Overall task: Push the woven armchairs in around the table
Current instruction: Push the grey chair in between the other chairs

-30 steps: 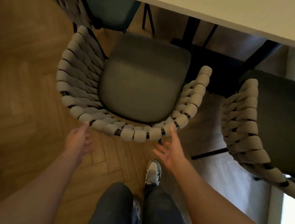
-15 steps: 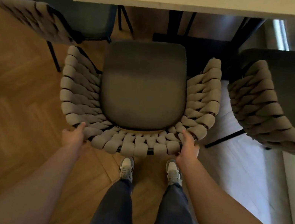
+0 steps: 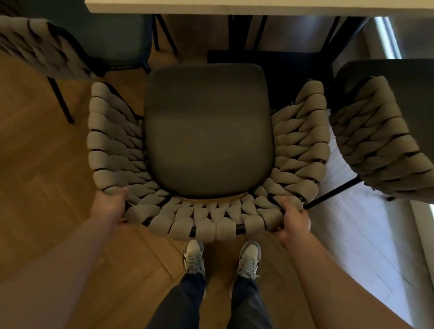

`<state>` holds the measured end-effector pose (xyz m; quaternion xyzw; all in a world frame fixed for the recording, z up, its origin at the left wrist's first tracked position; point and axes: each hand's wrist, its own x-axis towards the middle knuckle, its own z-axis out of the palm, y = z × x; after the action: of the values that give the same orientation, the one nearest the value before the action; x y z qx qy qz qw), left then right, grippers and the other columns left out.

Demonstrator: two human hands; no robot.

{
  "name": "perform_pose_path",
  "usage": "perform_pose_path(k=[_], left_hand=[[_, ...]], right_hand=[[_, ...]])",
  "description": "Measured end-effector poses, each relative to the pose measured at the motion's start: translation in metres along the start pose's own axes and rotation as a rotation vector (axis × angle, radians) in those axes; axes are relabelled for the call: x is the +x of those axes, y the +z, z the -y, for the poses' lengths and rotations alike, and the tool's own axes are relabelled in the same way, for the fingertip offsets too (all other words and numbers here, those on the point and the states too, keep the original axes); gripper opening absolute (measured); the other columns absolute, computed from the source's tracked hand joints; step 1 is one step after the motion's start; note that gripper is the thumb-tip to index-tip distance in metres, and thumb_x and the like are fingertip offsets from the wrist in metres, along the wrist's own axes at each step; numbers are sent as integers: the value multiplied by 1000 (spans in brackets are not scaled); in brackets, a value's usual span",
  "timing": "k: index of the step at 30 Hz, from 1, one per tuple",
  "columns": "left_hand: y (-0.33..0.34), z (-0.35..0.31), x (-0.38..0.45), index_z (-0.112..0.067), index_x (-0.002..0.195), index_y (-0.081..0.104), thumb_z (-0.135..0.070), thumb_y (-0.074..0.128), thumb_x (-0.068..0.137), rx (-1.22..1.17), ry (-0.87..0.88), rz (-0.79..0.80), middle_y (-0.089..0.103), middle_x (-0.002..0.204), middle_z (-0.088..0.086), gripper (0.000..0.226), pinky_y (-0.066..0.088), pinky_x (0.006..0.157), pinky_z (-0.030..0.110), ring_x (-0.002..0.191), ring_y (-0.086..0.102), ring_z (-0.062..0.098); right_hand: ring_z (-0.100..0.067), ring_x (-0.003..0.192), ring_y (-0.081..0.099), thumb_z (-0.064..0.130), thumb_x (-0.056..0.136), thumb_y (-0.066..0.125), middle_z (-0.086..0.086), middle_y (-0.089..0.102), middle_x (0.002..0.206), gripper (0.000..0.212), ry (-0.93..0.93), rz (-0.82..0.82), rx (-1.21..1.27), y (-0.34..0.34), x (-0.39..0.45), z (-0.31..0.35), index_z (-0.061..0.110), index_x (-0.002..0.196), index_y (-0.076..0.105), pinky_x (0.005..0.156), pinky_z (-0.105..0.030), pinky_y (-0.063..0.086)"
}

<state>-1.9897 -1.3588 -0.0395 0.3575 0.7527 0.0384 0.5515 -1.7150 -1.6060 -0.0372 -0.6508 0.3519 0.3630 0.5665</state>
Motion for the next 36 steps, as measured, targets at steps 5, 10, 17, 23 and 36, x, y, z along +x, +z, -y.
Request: perform_pose_path(k=[5,10,17,23,36], left_hand=[[6,5,-9,-12,140,43,-30,60,97,25,5,-22,56,132,16,49,56,74,50,111,60,40],[20,23,-27,-14,141,39,-27,59,97,25,6,-3,54,134,17,50,55,76,53,112,59,42],[53,32,-54,-12,137,43,-22,60,98,-4,-10,34,56,124,14,44,52,59,43,107,59,39],[74,32,-64,-12,136,44,-23,61,97,-11,-21,29,56,128,17,44,55,70,49,109,59,41],[98,0,-57,-13,136,43,-23,60,97,23,-10,13,57,124,14,43,52,57,41,109,60,39]], right_hand=[[-31,100,67,15,85,73,-11,66,116,51,-13,22,14,-9,-1,2,14,132,52,87,-56,54],[-32,105,64,18,85,73,-11,63,120,55,-22,6,23,-40,-3,2,14,135,50,90,-57,52],[-32,99,62,15,88,71,-14,61,125,54,-14,-26,19,-81,-4,17,10,136,47,84,-54,53],[-37,109,61,15,88,69,-17,58,130,55,-5,-48,6,-91,2,37,6,137,45,92,-59,50],[-37,109,63,14,87,71,-15,62,115,52,4,-29,18,-76,25,68,5,133,49,92,-59,50]])
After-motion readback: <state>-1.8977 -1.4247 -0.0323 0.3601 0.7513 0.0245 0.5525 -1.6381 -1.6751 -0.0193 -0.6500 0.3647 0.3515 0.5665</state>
